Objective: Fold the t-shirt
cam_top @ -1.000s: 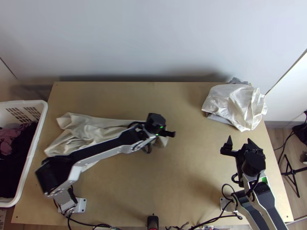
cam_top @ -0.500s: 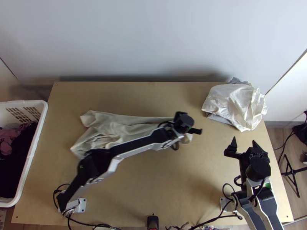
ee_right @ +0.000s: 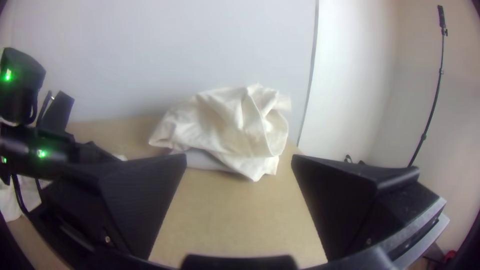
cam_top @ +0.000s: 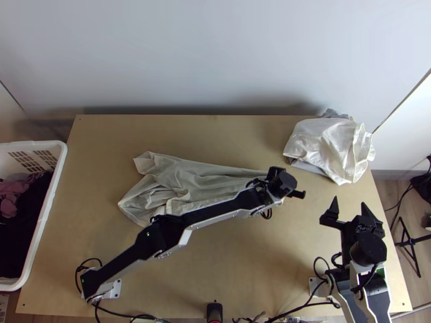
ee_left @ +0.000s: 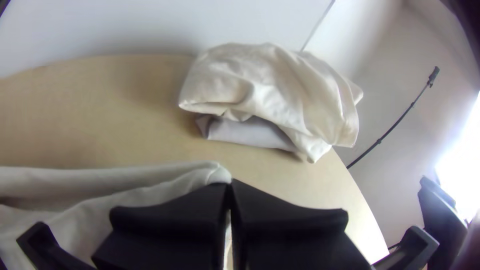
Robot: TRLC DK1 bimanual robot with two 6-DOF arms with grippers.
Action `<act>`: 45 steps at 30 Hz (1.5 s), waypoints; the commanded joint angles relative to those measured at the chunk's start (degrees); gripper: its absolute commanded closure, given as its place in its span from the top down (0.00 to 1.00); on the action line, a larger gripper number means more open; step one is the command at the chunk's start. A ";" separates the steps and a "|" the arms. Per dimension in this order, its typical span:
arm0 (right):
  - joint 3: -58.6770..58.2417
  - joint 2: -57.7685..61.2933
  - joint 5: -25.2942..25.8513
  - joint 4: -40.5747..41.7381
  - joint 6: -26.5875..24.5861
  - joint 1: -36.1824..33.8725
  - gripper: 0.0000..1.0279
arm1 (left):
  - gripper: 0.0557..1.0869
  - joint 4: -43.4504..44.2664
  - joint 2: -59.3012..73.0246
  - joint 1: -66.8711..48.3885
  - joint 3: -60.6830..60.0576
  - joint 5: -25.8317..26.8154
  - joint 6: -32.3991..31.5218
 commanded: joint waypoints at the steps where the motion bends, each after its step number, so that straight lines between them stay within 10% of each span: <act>1: -1.01 -2.34 -0.20 -0.60 -0.10 0.29 0.95 | 0.05 -5.24 -1.85 4.49 1.23 -0.59 -0.24; 8: -1.72 1.62 -0.64 3.53 -0.10 3.98 0.93 | 0.09 -9.20 -4.05 9.41 0.62 -1.73 1.00; 12: -2.95 4.43 -1.79 6.52 -0.36 4.77 0.94 | 0.91 -13.24 -4.14 8.36 0.62 -0.50 2.84; 13: -3.12 4.87 -2.05 6.87 -0.36 4.86 0.94 | 0.96 -14.29 -4.14 8.18 0.62 0.38 2.84; 45: 8.04 54.70 -7.32 36.84 -0.54 6.79 0.95 | 0.96 -48.22 -25.84 21.28 -8.35 8.47 17.08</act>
